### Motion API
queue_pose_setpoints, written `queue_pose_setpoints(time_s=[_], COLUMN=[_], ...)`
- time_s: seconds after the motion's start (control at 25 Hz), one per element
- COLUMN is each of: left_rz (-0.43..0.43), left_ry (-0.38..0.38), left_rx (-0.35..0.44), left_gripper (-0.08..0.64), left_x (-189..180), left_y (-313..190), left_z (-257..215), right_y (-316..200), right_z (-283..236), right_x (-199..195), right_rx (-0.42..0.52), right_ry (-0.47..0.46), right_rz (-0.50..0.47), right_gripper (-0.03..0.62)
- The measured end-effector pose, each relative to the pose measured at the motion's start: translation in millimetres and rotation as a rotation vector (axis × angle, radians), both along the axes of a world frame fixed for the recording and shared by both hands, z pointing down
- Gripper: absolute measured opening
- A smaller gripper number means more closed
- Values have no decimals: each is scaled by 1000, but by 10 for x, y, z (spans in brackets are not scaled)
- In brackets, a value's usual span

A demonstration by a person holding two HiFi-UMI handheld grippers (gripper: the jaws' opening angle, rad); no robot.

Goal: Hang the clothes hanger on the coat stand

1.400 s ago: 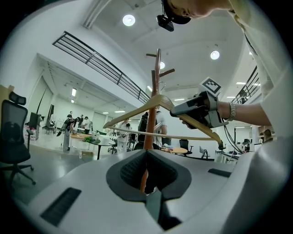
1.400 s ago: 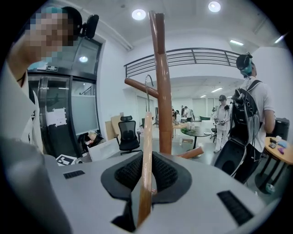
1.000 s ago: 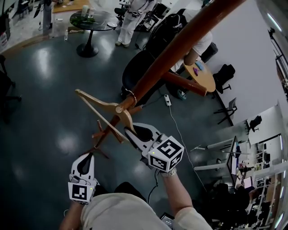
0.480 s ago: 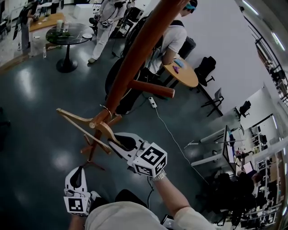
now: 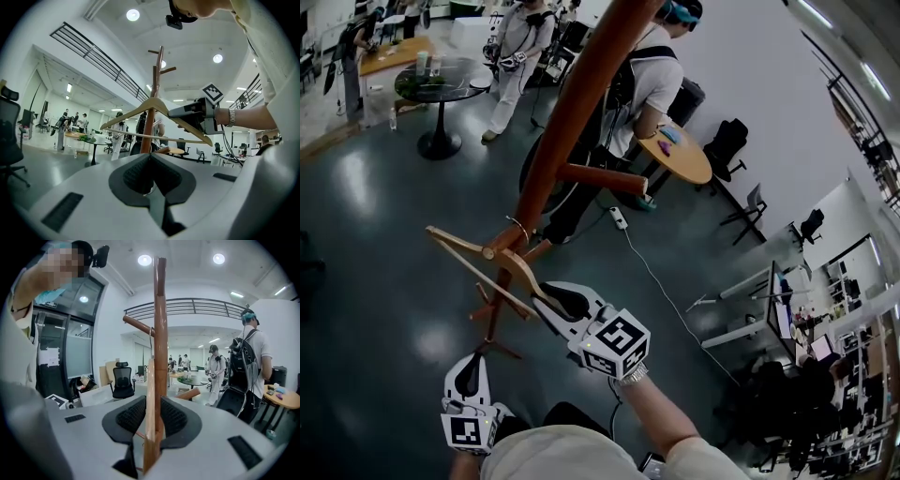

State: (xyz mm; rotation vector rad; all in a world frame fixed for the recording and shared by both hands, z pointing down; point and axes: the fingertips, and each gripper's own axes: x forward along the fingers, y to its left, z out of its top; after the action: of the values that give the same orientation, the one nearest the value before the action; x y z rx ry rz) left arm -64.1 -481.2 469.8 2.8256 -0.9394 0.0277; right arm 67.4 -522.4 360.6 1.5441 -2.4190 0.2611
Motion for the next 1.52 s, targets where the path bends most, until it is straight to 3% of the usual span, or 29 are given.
queue_pose_setpoints(time_s=[0.4, 0.88, 1.16, 1.24, 1.4, 1.52], left_rz=[-12, -5, -24, -33, -45, -56], left_ry=[-11, -47, -77, -80, -78, -96], left_rx=[-4, 27, 62, 69, 65, 63], left_gripper=[14, 14, 14, 14, 14, 14], left_x=[-57, 253, 787, 1007, 1410, 1602], left_y=[213, 789, 1379, 1606, 2057, 2363], left_z=[-20, -84, -172, -225, -296, -282], right_y=[309, 1023, 1799, 2070, 2549, 2870], right_z=[-157, -77, -106, -74, 74, 181], right_x=[163, 639, 1250, 1444, 1778, 1888], right_rx=[30, 66, 128, 142, 121, 105], right_ry=[-15, -108, -221, -263, -346, -359], right_rz=[42, 104, 122, 117, 115, 95], right_gripper=[106, 106, 101, 53, 20, 18])
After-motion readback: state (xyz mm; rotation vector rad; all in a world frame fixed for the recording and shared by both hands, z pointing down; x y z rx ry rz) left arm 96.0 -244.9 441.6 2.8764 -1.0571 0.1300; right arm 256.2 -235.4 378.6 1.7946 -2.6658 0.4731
